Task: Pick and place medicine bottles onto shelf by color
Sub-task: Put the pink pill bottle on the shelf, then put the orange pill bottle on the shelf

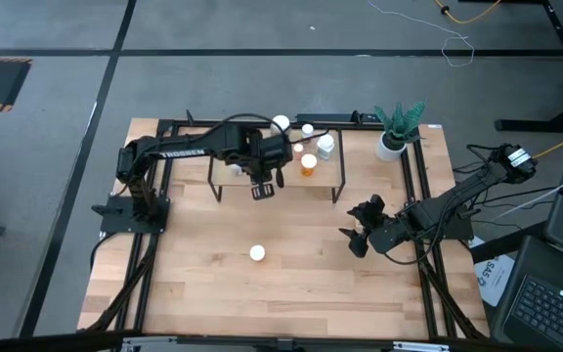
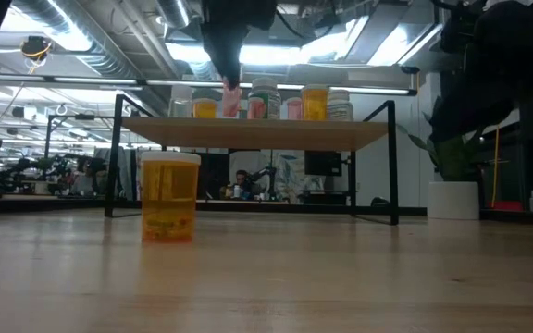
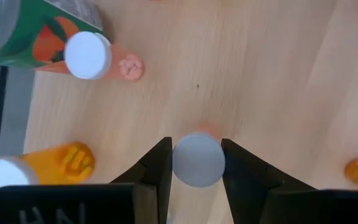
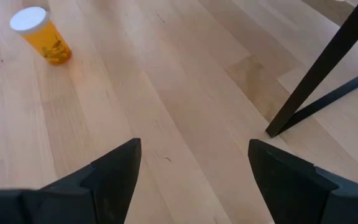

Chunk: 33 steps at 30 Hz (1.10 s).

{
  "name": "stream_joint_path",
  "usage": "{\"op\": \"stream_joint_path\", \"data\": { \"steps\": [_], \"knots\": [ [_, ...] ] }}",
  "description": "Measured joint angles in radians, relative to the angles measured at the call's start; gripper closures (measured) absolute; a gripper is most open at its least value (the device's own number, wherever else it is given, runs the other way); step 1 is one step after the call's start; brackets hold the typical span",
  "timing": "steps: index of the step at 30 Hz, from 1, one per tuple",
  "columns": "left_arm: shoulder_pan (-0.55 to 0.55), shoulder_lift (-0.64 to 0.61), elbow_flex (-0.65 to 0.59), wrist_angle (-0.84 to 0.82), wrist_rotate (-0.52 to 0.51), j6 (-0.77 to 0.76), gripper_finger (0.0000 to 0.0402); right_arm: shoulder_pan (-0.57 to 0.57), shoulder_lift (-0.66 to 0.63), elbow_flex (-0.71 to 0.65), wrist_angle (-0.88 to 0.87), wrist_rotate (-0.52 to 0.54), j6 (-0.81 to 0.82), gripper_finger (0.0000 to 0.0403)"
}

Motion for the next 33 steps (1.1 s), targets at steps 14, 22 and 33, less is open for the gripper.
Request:
{"op": "stream_joint_path", "data": {
  "steps": [14, 22, 33],
  "knots": [
    [0.015, 0.0, -0.006, 0.017, 0.01, 0.026, 0.0236, 0.0, 0.0, 0.0, 0.0, -0.007, 0.0, 0.0105],
    [0.015, 0.002, 0.04, 0.058, 0.0, 0.03, 0.0229, 0.0, 0.0, 0.0, 0.0, -0.01, 0.0, 0.0105],
    [-0.115, 0.001, 0.212, -0.05, 0.244, -0.102, 0.0229, 0.0, 0.0, 0.0, 0.0, -0.045, 0.0, 0.0105]
  ]
}}
